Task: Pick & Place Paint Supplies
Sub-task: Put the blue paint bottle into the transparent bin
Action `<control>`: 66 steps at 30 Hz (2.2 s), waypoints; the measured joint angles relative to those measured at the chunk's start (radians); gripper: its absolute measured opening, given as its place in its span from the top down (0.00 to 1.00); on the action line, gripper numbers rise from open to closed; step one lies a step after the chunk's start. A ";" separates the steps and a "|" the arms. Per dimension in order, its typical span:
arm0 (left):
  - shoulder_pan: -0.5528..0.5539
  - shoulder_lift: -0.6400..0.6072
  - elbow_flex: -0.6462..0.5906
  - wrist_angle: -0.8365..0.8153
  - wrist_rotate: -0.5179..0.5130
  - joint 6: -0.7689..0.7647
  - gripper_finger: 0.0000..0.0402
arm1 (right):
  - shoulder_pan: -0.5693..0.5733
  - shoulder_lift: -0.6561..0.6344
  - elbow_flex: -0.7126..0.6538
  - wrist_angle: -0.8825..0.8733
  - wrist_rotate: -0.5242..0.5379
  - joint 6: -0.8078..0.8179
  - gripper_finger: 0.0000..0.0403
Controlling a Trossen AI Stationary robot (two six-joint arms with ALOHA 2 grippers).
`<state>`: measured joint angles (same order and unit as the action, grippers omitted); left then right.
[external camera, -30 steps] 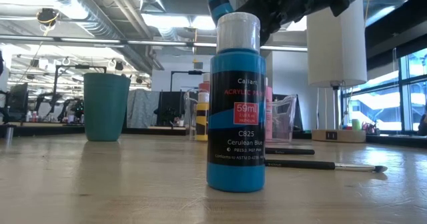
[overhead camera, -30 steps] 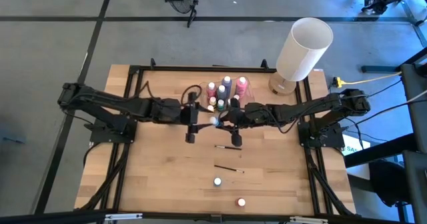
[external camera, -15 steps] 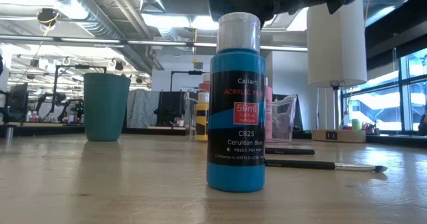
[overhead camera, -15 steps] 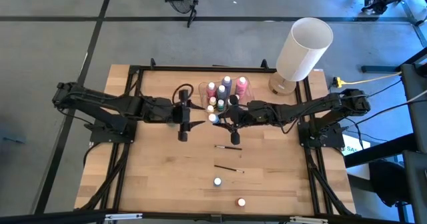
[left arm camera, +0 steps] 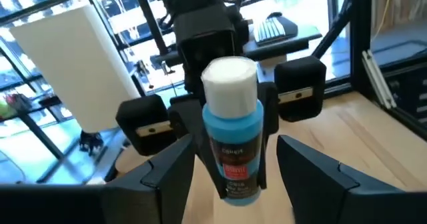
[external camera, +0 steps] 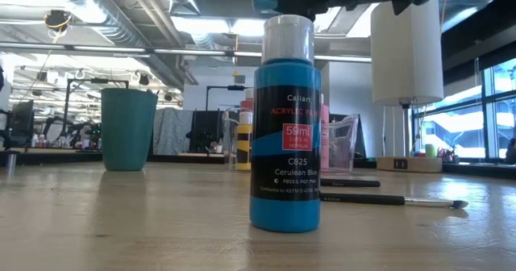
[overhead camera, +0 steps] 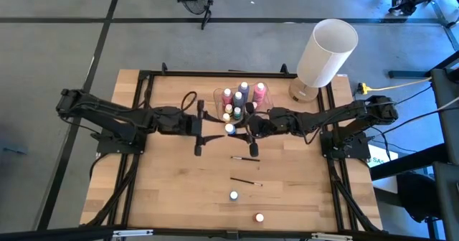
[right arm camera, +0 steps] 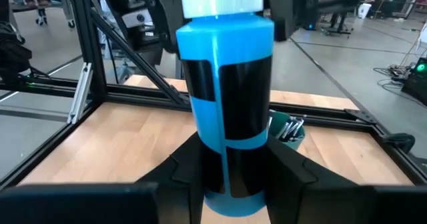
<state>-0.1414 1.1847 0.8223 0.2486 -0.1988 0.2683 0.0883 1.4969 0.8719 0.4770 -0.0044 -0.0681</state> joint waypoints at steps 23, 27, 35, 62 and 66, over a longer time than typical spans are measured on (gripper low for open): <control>0.065 0.124 -0.104 0.324 0.118 -0.113 0.48 | 0.000 0.000 0.000 0.010 0.000 -0.027 0.72; 0.066 0.142 -0.104 0.381 0.114 -0.076 0.48 | 0.000 0.000 0.000 0.000 0.000 -0.027 0.72; 0.066 0.146 -0.103 0.418 0.139 -0.067 0.49 | 0.002 0.000 0.000 -0.007 0.000 -0.027 0.72; 0.066 0.133 -0.104 0.411 0.137 -0.007 0.75 | 0.004 0.000 0.000 -0.044 0.004 0.056 0.46; 0.066 0.079 -0.104 0.329 0.091 -0.007 0.75 | 0.004 -0.010 0.000 -0.110 0.014 0.059 0.33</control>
<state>-0.0757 1.2633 0.7185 0.5772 -0.1082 0.2611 0.0925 1.4873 0.8722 0.3672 0.0094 -0.0096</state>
